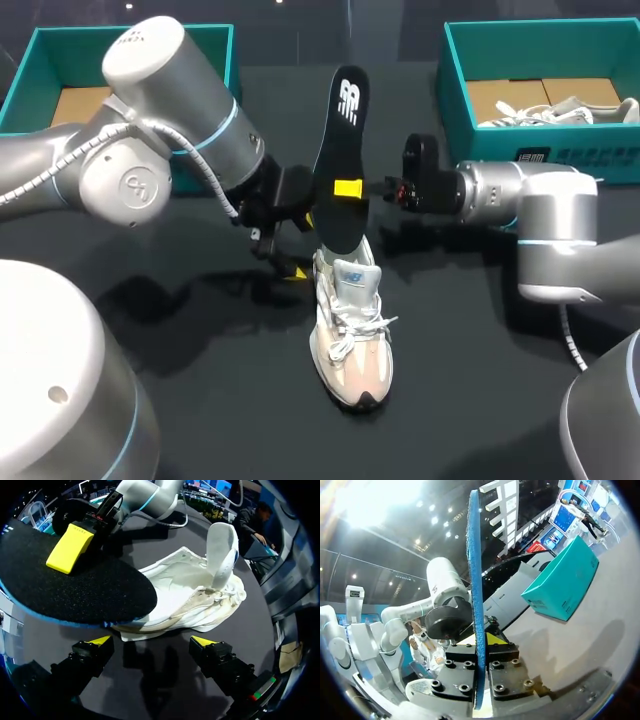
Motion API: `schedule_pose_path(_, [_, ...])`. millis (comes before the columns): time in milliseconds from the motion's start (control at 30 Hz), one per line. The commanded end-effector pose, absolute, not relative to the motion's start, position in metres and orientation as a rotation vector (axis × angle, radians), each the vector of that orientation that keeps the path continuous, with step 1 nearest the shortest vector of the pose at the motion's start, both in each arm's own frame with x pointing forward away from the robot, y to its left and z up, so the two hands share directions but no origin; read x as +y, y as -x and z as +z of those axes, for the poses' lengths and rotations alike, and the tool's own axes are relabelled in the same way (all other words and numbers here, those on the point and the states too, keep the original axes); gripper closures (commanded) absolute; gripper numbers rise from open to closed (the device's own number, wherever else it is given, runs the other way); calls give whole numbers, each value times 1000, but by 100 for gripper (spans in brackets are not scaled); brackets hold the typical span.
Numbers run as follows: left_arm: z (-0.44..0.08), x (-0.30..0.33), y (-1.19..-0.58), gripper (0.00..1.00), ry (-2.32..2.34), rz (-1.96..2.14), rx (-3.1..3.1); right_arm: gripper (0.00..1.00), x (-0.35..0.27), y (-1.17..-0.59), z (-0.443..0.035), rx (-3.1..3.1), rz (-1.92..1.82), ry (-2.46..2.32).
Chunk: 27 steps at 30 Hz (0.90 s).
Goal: Take the shoe out of the shoebox, open the shoe tongue, remove and reinsert the insole, then place the shoe into the shoebox
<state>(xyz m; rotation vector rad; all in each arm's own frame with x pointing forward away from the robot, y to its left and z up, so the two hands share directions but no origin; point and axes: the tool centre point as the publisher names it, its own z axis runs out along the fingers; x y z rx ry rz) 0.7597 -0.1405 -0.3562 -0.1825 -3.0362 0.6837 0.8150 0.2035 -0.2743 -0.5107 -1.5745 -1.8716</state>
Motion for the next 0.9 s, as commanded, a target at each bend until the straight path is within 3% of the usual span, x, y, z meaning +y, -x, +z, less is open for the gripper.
schedule_pose_path(33, [-356, -140, -759, 0, 185, 682, -3037, 100, 206, -810, -270, -1607, -1865, 511])
schedule_pose_path(900, [-356, -140, -759, 0, 185, 682, -3037, 100, 206, -797, -284, -1790, -1844, 522])
